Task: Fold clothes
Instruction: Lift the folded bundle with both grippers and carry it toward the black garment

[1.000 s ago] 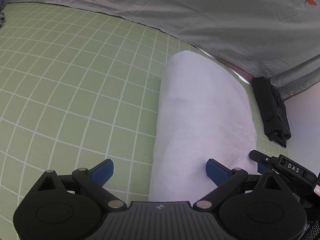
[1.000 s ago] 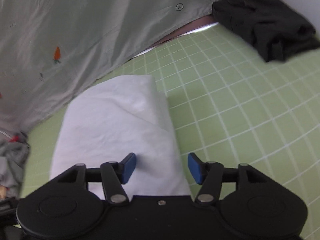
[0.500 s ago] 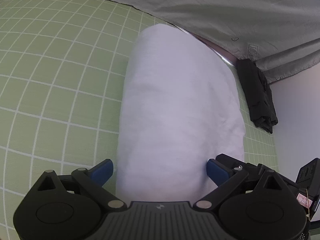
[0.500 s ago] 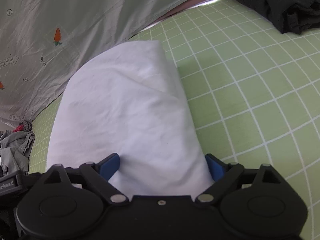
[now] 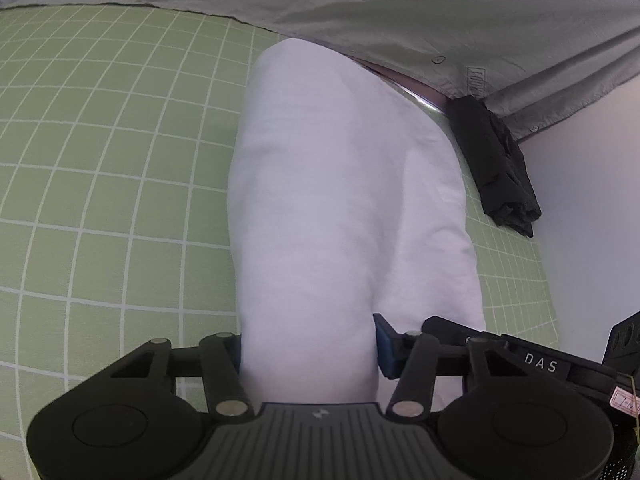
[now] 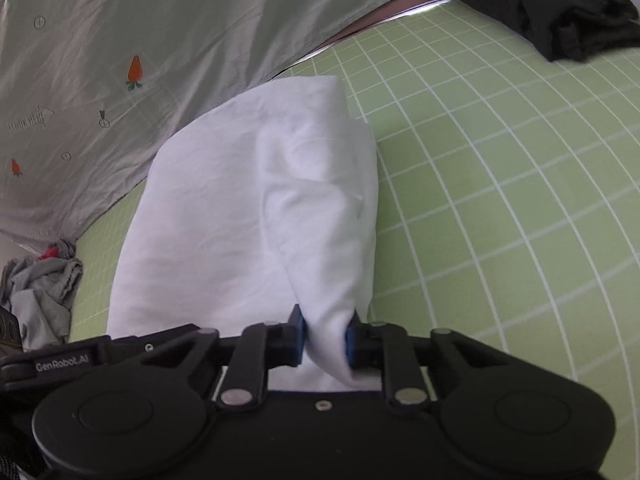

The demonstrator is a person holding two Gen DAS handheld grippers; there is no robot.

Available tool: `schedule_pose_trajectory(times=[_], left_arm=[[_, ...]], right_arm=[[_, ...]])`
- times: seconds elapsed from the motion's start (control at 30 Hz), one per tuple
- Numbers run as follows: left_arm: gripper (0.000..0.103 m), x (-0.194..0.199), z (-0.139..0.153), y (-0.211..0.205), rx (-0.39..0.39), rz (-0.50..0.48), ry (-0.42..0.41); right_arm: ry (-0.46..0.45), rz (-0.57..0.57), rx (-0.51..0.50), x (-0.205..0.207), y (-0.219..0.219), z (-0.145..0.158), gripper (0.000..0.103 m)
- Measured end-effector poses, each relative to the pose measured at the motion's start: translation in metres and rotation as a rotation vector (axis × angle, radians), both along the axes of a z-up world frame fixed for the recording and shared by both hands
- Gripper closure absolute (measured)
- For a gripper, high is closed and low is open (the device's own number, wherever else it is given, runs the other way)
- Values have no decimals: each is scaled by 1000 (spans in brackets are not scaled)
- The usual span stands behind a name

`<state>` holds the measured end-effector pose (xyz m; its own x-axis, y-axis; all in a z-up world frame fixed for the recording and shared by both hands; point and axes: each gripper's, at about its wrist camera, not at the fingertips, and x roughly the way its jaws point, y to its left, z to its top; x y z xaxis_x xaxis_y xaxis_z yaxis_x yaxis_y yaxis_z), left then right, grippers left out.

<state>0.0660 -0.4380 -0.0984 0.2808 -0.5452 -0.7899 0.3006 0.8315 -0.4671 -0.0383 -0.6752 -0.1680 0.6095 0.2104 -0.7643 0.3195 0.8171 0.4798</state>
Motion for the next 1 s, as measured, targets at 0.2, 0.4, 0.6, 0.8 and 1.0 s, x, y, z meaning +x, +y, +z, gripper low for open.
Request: schedule_pose_trajectory(times=[0.2,0.4,0.6,0.8,1.0], left_arm=[[53,-28,20,-28,-16,-62,-27],[53,-43,46,-98,-74,-100,-91],[53,-31,63,-206,-157,-121,-143],[53,26,87,-318,-303,-126,-175],[36,105,69,-419,-212,-105,-235]], right_arm=[[-41,-91,41,-45,-20,20,91],[-128,-135,-9,-77,-77,55,91],[-217,-173,-129,-79,-171,96,91],[-370,-236,-269,-49,-280,147,92],[-381,-272,-413,37,-367,146,84]])
